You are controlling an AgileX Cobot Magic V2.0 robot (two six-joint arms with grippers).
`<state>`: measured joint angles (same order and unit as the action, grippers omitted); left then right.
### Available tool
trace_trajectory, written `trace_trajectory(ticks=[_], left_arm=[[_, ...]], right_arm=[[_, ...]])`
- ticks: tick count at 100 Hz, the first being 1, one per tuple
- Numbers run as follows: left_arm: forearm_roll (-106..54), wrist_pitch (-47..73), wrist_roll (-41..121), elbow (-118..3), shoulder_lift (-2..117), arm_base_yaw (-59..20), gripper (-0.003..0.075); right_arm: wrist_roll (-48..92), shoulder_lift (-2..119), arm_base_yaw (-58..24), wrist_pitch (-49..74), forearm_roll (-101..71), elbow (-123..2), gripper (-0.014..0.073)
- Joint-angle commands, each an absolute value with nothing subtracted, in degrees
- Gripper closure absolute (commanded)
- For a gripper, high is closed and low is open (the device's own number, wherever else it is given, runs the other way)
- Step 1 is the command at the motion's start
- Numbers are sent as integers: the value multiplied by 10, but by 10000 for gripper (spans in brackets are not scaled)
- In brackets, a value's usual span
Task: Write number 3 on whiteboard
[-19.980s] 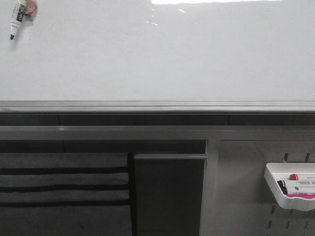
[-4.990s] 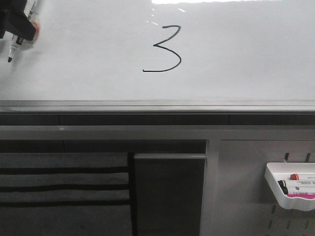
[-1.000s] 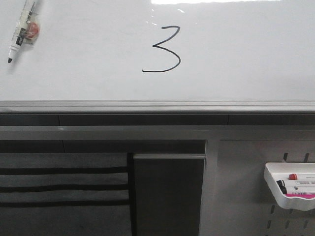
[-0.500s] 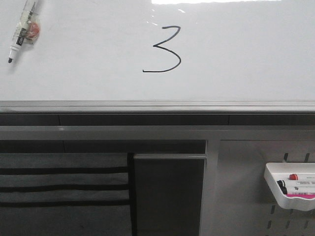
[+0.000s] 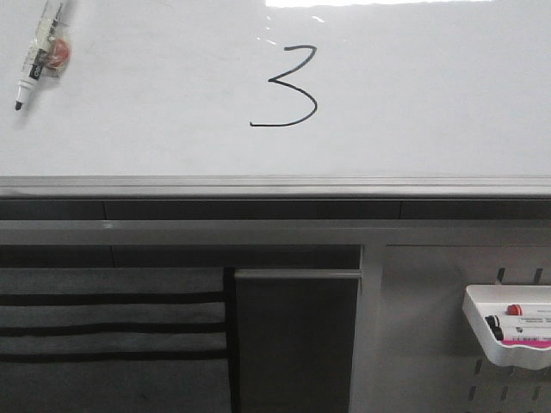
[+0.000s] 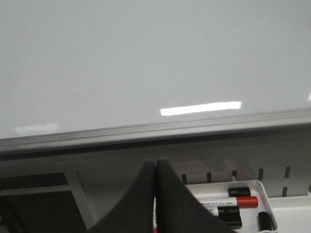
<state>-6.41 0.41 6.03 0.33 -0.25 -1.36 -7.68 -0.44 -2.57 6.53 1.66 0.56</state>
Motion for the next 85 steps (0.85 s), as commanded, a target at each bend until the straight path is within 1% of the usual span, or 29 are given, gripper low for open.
trace_trajectory(ticks=[1,85], left_arm=[[-64,-39,56,7,-18,-18,741],[-64,-39,56,7,-18,-18,741]], right_arm=[[-61,-14,-23,-12,25,21,663],[-61,-14,-35,-21,13,21,663]])
